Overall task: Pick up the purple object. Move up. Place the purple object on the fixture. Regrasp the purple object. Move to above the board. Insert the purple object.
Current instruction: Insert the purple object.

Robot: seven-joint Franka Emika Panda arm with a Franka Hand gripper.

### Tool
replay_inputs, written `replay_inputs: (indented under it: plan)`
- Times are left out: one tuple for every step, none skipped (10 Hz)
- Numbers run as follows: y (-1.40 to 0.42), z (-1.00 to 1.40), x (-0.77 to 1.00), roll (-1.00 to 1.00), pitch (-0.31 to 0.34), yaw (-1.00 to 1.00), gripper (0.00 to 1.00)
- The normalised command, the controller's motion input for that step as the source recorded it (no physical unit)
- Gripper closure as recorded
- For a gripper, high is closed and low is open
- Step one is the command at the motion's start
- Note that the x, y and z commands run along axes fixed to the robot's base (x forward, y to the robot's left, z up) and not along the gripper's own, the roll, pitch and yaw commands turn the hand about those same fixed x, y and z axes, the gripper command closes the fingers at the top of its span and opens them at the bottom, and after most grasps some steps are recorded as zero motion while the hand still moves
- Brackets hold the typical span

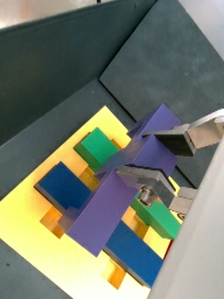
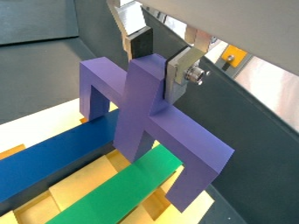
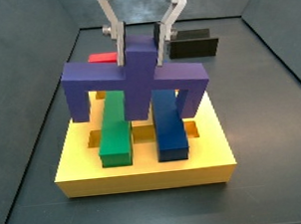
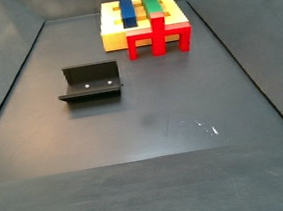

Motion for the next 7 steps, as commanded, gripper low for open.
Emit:
replay_inputs:
  plan:
    - [0.00,0.18,0.01,-0.41,0.141,-0.05,1.00]
    - [0.00,0.09,0.03,-0.40,0.147,-0.05,1.00]
    - [0.00,0.00,0.08,-0.46,0.133,-0.05,1.00]
    - [0.00,0.00,0.09,-0.50,0.130,-0.08,1.00]
    - [0.00,0.09,0.03,-0.50,0.170,-0.13,1.00]
    - [0.00,0.14,0.03,-0.50,0.174,-0.16,1.00]
    - [0.00,0.09,0.09,-0.50,0.100,-0.17,1.00]
